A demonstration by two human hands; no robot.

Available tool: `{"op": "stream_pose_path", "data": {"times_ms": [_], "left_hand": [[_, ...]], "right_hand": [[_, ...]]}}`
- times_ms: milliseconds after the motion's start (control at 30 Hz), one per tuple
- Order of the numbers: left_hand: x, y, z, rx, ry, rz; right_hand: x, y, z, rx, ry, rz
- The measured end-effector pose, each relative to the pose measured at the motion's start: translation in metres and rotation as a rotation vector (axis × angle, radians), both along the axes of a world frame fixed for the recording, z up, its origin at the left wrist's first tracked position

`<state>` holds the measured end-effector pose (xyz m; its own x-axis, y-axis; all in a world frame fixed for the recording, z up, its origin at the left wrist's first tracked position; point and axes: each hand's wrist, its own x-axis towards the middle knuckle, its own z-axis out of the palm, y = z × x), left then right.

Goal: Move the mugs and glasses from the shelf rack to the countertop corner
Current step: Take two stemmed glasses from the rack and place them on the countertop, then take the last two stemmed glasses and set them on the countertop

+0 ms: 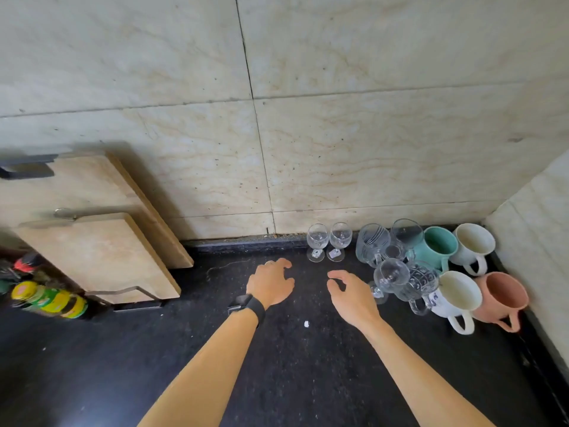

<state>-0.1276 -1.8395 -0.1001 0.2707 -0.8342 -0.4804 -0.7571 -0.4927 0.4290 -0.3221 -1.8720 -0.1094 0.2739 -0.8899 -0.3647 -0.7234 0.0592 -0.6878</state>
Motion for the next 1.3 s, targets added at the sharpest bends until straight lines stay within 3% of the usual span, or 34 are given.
{"op": "stream_pose_path", "data": {"times_ms": [267, 567, 967, 1300], "left_hand": [[0.024, 0.103, 0.125, -0.183, -0.311, 0.002], [0.019, 0.312, 0.239, -0.403, -0.586, 0.47], [-0.114, 0.71, 0.305, -0.111, -0.886, 1.205], [-0.251, 0.955, 0.351, 0.071, -1.033, 1.602]], "right_hand": [[0.021, 0.035, 0.135, -0.406, -0.026, 0.397], [0.078, 0.153, 0.237, -0.755, -0.31, 0.803], [0.117, 0.495, 0.295, -0.679, -0.692, 1.541], [0.075, 0.777, 0.339, -0.617, -0.907, 1.906]]}}
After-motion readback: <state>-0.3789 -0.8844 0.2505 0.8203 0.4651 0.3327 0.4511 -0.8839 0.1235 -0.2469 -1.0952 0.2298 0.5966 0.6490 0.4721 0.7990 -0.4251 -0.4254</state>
